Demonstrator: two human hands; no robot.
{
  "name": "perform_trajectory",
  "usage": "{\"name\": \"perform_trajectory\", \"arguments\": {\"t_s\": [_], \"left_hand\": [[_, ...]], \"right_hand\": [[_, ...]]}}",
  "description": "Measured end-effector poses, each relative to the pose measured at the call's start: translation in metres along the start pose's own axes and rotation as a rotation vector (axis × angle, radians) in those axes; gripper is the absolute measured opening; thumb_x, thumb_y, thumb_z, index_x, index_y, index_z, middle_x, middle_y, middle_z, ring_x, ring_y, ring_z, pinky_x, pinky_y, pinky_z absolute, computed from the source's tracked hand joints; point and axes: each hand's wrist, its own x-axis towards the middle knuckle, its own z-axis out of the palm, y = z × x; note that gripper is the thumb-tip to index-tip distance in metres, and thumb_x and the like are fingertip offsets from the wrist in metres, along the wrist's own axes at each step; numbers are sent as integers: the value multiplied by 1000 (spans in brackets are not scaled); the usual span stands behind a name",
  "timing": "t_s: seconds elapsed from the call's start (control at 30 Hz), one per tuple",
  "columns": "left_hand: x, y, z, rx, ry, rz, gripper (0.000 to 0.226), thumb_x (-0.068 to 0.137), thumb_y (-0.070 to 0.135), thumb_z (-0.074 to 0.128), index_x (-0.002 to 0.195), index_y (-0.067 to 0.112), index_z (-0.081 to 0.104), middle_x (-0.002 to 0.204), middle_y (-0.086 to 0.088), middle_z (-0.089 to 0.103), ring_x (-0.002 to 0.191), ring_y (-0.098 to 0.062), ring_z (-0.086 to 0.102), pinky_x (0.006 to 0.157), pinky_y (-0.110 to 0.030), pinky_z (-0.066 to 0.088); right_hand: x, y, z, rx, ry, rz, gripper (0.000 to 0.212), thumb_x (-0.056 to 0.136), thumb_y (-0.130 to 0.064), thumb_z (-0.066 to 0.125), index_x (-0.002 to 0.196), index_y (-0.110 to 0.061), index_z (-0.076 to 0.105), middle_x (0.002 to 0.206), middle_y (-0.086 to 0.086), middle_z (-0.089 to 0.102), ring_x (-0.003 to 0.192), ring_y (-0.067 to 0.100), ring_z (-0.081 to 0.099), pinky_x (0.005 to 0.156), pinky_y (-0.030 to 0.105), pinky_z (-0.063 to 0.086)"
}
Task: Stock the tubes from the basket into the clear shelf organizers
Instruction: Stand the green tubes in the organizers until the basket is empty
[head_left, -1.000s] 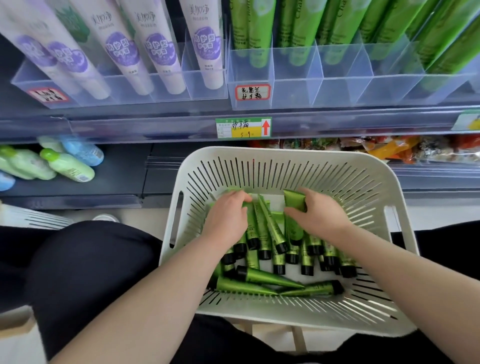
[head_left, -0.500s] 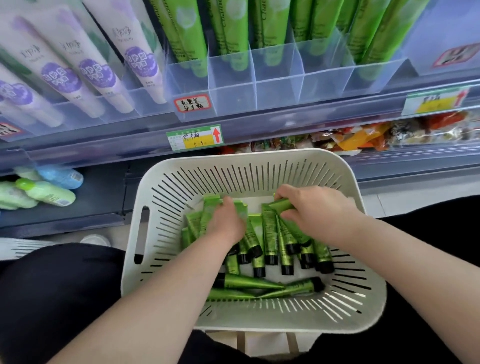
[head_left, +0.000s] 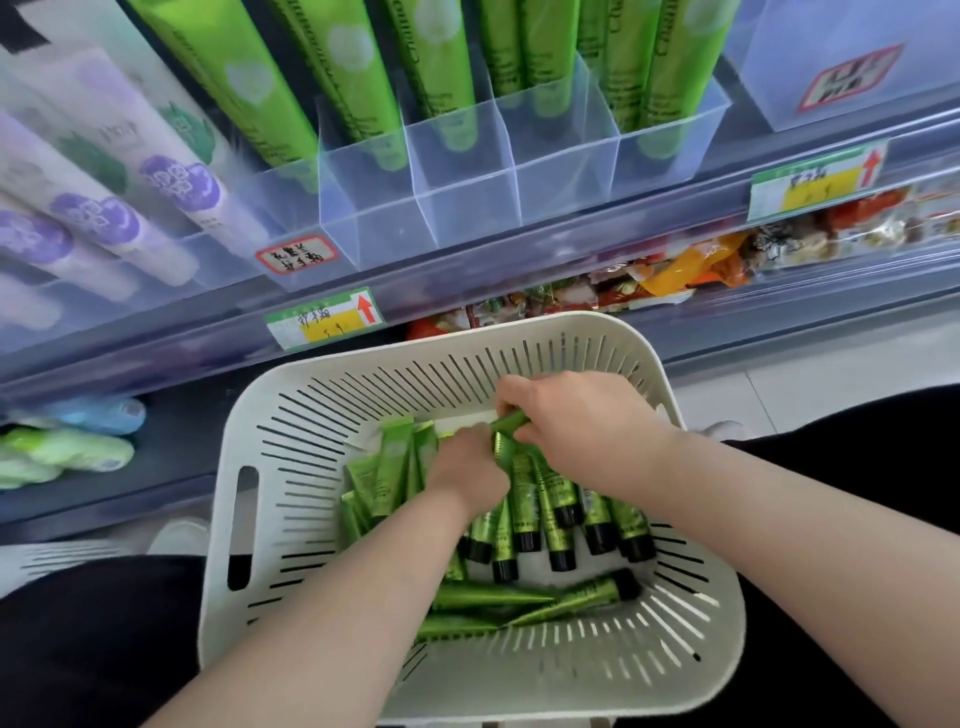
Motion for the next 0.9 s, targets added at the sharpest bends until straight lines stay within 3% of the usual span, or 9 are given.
{"name": "perform_trajectory", "arguments": {"t_s": [0.03,0.1,0.2,0.27,0.4,0.47,0.57,0.73,0.9], "left_hand": [[-3,3,-1,26,-20,18,3,82,16,55,79,17,54,74,-2,58,70,-21,57,52,-28,40],[-9,5,-3,37,-35,43,16,88,27,53,76,17,52,77,-2,59,71,-22,56,52,-28,35],[-25,3,-19,50,24,55,12,89,27,52,99,19,50,96,-5,63,74,-19,52,54,-27,36],[-36,-1,-36,-19,106,70,24,89,25,56,111,25,46,91,2,64,67,-13,58,50,-26,41],[-58,-1,-71,-152,233,154,24,91,24,61,105,35,46,77,8,58,48,-6,55,34,-16,33],[-69,3,-88,-184,282,210,16,93,25,58,107,34,52,78,9,59,51,-8,56,39,-21,39],[-84,19,-122,-205,434,326,17,94,25,57,109,32,59,84,10,64,64,-11,61,59,-29,51],[-104,65,-195,-360,660,456,18,87,19,67,102,30,68,84,11,66,80,-15,64,79,-34,52],[-109,122,-251,-506,820,559,25,87,18,63,111,23,66,90,-2,69,79,-26,68,79,-45,56]], "right_hand": [[0,-1,0,12,16,-3,23,90,-20,56,109,-30,48,98,-7,61,81,21,61,54,29,35],[1,-3,-2,30,52,-4,24,90,-19,57,110,-30,51,104,-7,56,85,19,60,55,29,37],[-1,-7,-8,56,124,18,21,91,-24,57,110,-30,53,105,-8,55,89,17,59,56,28,38],[-6,-10,-16,50,185,26,21,90,-26,57,111,-30,55,104,-8,56,91,17,59,57,29,41],[-17,-23,-43,65,322,1,23,87,-18,61,108,-24,63,100,-3,62,93,22,59,71,37,49],[-21,-33,-59,27,386,-29,24,85,-15,63,107,-22,65,95,-1,63,92,25,58,72,39,49],[-28,-45,-85,-7,494,-38,26,85,-12,62,110,-20,61,97,3,64,92,30,58,73,42,49],[-40,-47,-135,-23,617,25,29,91,-9,53,118,-18,55,108,4,65,101,29,56,77,43,47],[-43,-44,-179,-49,721,39,34,89,-2,53,117,-20,59,105,2,63,99,25,56,71,39,49]]}}
